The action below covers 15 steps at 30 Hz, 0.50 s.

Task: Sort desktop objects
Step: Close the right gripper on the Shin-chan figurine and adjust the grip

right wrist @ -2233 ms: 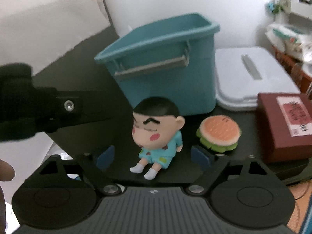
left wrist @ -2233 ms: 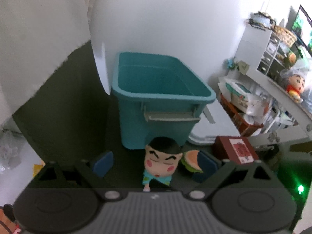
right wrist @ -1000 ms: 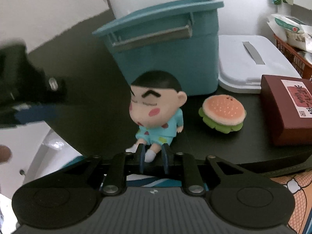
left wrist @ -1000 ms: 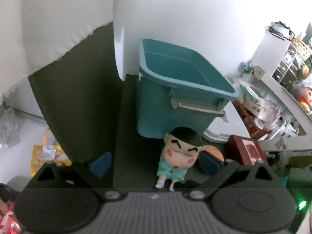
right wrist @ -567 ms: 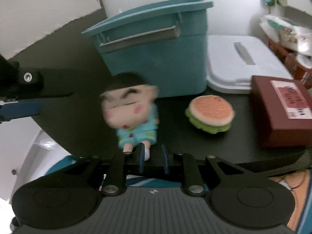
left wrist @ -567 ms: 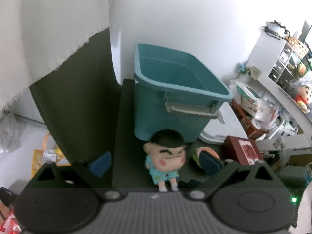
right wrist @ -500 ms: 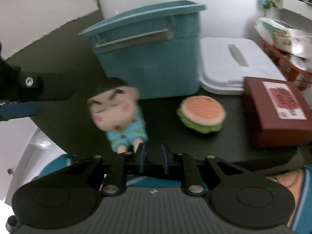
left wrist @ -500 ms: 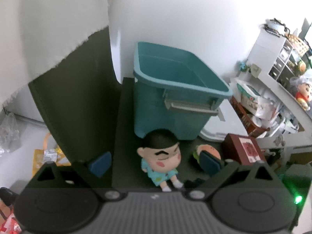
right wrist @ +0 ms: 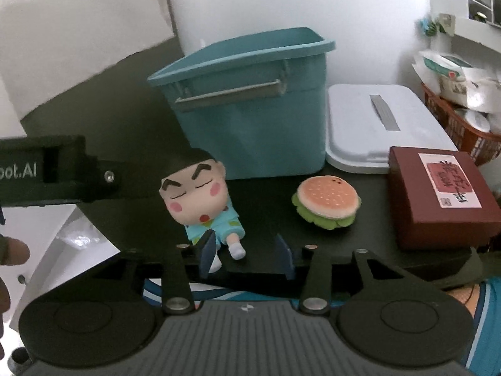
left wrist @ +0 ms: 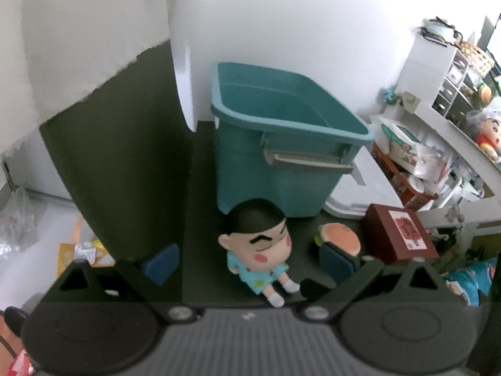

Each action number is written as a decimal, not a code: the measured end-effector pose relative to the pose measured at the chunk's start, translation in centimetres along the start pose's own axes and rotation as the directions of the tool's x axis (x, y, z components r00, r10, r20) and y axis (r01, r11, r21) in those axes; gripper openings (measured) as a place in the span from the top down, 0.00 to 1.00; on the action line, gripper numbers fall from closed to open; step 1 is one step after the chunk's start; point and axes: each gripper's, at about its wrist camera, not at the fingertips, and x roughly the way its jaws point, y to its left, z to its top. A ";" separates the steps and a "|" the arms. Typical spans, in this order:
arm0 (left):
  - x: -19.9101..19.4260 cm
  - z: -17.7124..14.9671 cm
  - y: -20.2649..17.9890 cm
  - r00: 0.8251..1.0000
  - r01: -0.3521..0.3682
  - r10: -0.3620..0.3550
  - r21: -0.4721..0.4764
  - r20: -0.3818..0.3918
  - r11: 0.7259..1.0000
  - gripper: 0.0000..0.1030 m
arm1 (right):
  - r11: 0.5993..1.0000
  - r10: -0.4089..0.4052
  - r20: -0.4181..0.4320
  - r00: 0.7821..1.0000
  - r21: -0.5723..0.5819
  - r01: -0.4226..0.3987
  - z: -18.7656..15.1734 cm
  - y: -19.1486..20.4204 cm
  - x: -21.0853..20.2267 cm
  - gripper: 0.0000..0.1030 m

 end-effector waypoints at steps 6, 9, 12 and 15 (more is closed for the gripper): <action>0.0 0.2 1.1 1.000 -0.001 0.001 -0.002 0.016 1.000 0.04 | 1.000 0.002 -0.039 0.999 0.002 -0.002 -0.3 0.5 1.4 0.46; 0.5 0.1 1.6 1.000 0.006 -0.006 0.001 0.012 1.000 0.04 | 1.000 -0.027 -0.045 0.999 0.013 0.028 -0.2 0.7 1.9 0.28; 1.1 0.1 2.0 1.000 0.018 -0.018 -0.012 -0.004 1.000 0.04 | 0.999 -0.034 -0.013 0.999 0.003 0.034 -0.1 1.0 2.2 0.26; 1.3 0.2 2.0 1.000 0.029 -0.029 -0.013 -0.006 1.000 0.04 | 0.999 -0.037 -0.009 0.999 -0.005 0.037 -0.2 1.2 2.7 0.20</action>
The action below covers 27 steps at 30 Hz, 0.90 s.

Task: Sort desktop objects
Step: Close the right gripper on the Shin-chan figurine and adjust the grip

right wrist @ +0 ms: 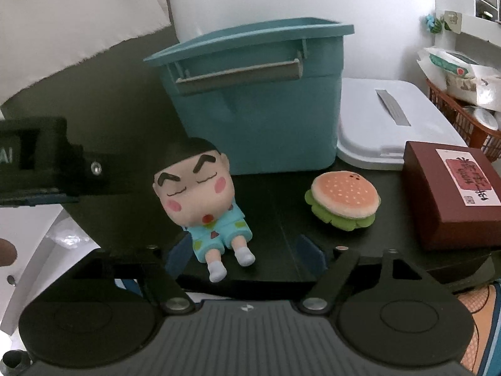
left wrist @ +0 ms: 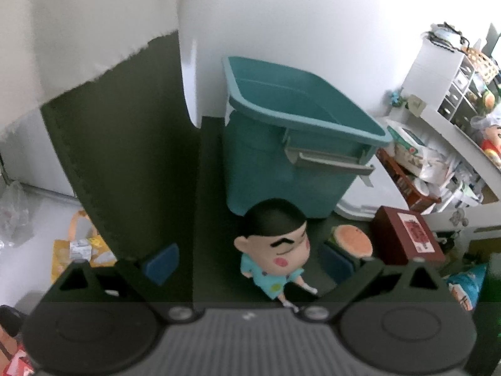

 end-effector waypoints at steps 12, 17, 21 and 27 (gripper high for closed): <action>-0.2 -0.2 0.4 1.000 -0.003 0.003 -0.023 -0.003 1.000 0.04 | 1.000 0.016 -0.041 0.999 -0.022 -0.017 -0.3 0.0 1.4 0.36; -1.0 0.0 0.0 1.000 -0.001 0.001 -0.012 0.014 1.000 0.04 | 0.999 0.016 -0.053 0.998 -0.043 -0.018 -0.3 0.1 1.1 0.53; -1.5 0.0 -0.1 1.000 -0.001 0.002 -0.016 0.015 1.000 0.04 | 1.000 0.014 -0.069 0.998 -0.015 -0.015 -0.2 -0.5 0.8 0.57; -2.4 0.4 -0.3 0.999 0.000 0.001 -0.024 0.035 1.000 0.04 | 1.000 -0.002 -0.081 0.997 0.010 0.002 -0.3 -1.3 0.1 0.57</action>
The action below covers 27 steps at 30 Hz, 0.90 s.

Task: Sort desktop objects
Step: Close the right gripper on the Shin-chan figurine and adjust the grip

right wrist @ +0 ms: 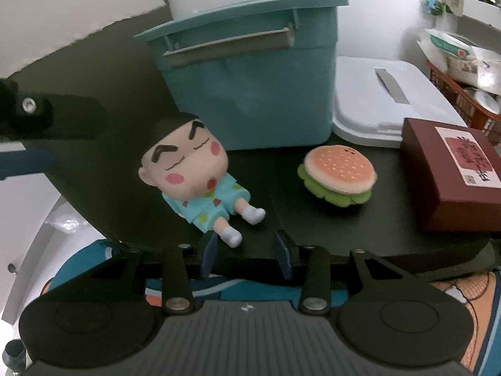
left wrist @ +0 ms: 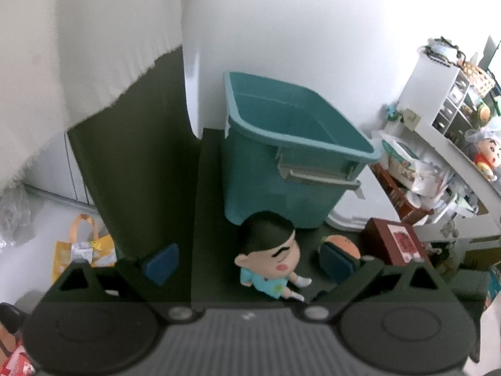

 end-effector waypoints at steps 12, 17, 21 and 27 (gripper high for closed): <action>0.4 -0.2 0.8 1.000 0.006 -0.006 -0.009 -0.003 1.000 0.04 | 0.998 -0.005 0.042 0.999 -0.064 0.008 -0.2 1.5 -0.6 0.32; 0.9 -0.2 1.5 1.000 0.004 -0.005 -0.024 -0.007 1.000 0.04 | 0.991 -0.035 0.078 0.996 -0.125 0.045 0.3 1.7 -0.3 0.28; 1.3 -0.1 1.9 1.000 0.008 -0.009 -0.039 -0.016 0.999 0.04 | 0.986 -0.029 0.110 0.994 -0.158 0.046 0.8 1.5 -0.1 0.18; 1.2 0.2 1.7 1.000 0.008 -0.008 -0.036 -0.006 0.999 0.04 | 0.968 0.051 0.145 0.988 -0.250 -0.013 1.0 2.4 0.0 0.15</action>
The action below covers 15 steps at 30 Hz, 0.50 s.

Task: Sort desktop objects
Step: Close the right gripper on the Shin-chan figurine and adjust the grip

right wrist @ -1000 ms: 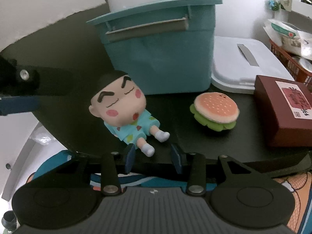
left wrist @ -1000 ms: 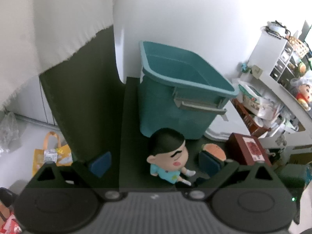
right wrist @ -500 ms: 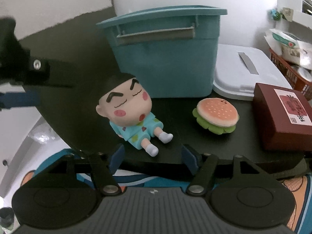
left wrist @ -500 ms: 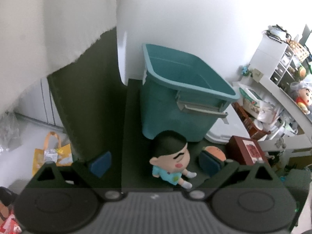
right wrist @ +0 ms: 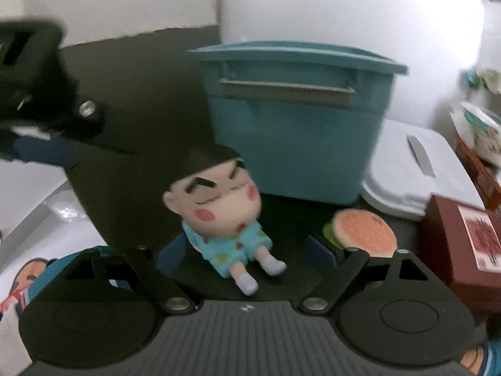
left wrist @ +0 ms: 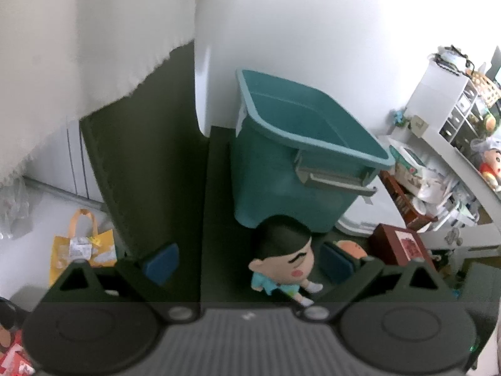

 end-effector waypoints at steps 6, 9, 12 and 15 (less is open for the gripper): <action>-0.2 0.1 0.0 1.000 -0.001 0.001 0.000 0.001 1.000 0.04 | 0.998 0.055 0.047 0.997 -0.039 -0.053 0.9 -0.1 0.2 0.15; -0.4 0.2 0.0 1.000 0.011 -0.011 0.004 0.012 1.000 0.04 | 0.996 0.060 0.042 0.997 -0.063 -0.058 1.2 -0.2 0.3 0.15; -0.2 0.3 0.1 1.000 0.010 -0.010 -0.004 0.012 1.000 0.04 | 0.996 0.067 0.024 0.997 -0.068 -0.065 0.9 -0.5 1.0 0.15; -0.1 0.3 0.1 1.000 0.010 -0.010 -0.005 0.009 1.000 0.04 | 0.995 0.082 0.023 0.996 -0.051 -0.081 1.0 -0.9 1.7 0.15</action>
